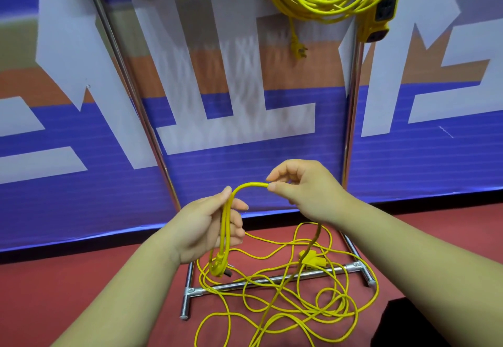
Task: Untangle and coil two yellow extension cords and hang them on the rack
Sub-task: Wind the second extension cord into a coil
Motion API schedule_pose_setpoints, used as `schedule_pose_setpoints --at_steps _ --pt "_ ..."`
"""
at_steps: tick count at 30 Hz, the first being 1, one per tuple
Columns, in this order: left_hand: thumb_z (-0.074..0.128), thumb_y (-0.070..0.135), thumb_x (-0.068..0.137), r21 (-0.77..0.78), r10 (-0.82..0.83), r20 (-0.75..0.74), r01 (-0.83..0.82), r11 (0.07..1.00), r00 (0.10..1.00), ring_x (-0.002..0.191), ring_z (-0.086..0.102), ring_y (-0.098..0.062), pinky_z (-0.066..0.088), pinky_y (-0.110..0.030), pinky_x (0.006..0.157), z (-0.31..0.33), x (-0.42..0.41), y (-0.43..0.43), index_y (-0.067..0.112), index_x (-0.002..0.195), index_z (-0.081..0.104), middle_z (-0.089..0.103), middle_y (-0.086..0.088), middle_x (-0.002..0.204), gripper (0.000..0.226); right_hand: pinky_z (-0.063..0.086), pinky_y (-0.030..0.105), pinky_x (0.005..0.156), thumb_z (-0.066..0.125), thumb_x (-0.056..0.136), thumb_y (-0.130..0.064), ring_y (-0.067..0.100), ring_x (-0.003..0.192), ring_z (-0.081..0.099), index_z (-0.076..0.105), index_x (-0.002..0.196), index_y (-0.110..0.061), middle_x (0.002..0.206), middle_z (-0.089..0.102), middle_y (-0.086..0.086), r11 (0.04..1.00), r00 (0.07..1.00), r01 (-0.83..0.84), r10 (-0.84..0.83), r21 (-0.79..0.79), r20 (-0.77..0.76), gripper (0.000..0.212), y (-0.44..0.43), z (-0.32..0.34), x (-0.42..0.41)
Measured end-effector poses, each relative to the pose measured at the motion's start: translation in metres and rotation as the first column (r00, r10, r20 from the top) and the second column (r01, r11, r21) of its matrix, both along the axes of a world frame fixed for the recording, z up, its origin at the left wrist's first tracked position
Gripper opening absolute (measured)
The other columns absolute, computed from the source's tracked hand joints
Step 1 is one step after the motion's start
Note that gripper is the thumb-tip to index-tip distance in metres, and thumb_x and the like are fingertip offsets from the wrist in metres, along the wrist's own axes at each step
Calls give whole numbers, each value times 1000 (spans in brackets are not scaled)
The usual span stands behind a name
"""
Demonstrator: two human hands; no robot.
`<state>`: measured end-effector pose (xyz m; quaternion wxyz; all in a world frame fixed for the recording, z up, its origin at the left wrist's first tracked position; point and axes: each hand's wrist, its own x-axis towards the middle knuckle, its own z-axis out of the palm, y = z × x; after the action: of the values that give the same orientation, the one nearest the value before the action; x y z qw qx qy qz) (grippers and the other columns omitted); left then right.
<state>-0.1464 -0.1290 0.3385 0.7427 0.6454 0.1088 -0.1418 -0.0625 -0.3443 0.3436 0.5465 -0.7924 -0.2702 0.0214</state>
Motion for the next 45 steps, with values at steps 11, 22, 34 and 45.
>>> schedule_pose_setpoints --at_steps 11,22,34,45 --pt "63 42 89 75 128 219 -148 986 967 58 51 -22 53 -41 68 -4 4 -3 2 84 61 52 -11 71 40 42 27 53 78 85 -13 12 52 46 70 95 -14 70 65 19 957 942 -289 283 -11 -179 13 2 6 -10" --pt "58 39 89 71 -140 140 131 989 980 43 18 -10 22 -20 42 9 -4 -7 16 68 56 16 0 57 31 47 27 56 82 82 -19 12 55 57 67 79 -17 63 65 -3 994 995 -35 44 104 -91 15 -1 4 -1" --pt "47 39 95 -271 35 149 7 963 988 39 34 -10 33 -22 38 22 -4 7 8 80 68 38 -1 58 40 51 23 63 66 93 -5 14 66 65 65 93 -10 83 75 7 981 965 -117 148 152 -215 5 -7 0 0" --pt "54 31 89 -38 102 135 -98 994 986 64 55 -27 59 -41 69 14 -4 13 -1 91 75 55 -14 70 39 46 18 59 72 89 -11 6 59 58 74 89 -10 78 75 3 985 979 -171 169 -1 -111 2 -7 12 -5"
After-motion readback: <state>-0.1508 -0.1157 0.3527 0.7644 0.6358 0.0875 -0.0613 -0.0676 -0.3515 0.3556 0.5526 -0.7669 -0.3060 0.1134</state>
